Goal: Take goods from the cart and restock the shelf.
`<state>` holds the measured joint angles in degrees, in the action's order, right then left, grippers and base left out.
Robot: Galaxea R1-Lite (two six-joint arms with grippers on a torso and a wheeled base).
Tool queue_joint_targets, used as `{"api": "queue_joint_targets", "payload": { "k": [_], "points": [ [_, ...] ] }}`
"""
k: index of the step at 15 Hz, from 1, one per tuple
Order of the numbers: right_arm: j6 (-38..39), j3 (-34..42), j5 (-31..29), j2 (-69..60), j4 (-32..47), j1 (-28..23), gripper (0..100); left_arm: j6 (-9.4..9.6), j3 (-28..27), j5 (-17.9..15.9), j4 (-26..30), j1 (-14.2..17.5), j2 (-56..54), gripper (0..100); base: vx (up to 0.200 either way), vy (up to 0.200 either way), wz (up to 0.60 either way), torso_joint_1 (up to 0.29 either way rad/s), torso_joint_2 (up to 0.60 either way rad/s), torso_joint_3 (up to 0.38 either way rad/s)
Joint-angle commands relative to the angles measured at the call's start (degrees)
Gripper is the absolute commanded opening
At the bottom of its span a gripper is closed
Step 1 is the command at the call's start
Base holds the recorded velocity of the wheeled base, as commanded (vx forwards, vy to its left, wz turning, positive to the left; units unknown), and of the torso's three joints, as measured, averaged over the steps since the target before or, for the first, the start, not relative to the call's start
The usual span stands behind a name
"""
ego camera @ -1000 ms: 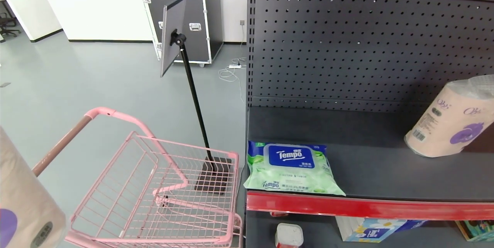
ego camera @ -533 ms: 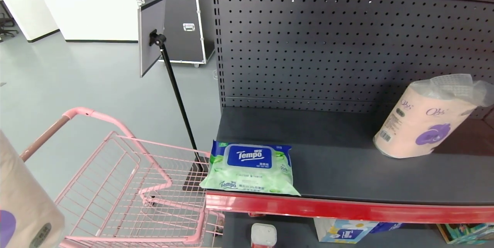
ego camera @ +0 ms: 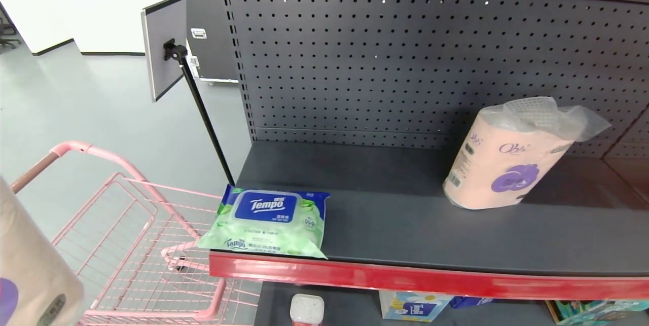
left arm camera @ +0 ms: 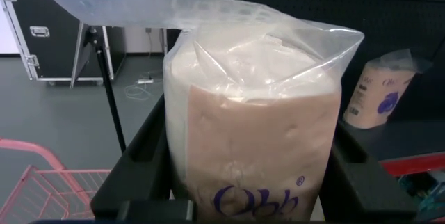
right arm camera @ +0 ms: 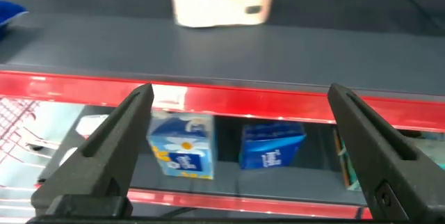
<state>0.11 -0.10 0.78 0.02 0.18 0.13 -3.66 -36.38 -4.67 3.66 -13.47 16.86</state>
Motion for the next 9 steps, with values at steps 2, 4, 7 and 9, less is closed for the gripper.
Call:
{"api": "queue_joint_targets", "payload": {
  "k": [2,4,7,9],
  "points": [
    [0.0,0.0,0.0,0.0,0.0,0.0,100,0.41,0.1,0.0,0.0,0.0,-0.3,0,0.0,-0.2,0.0,0.002,0.0,0.0],
    [0.0,0.0,0.0,0.0,0.0,0.0,100,1.37,0.6,0.0,0.0,0.0,-0.4,0,0.0,-0.2,0.0,0.002,0.0,0.0],
    [0.0,0.0,0.0,0.0,0.0,0.0,100,1.81,1.3,0.0,0.0,0.0,-0.8,0,0.0,-0.2,0.0,0.007,0.0,0.002],
    [0.0,0.0,0.0,0.0,0.0,0.0,100,1.81,1.3,0.0,0.0,0.0,-0.8,0,0.0,-0.2,0.0,0.002,0.0,0.002]
  ]
}}
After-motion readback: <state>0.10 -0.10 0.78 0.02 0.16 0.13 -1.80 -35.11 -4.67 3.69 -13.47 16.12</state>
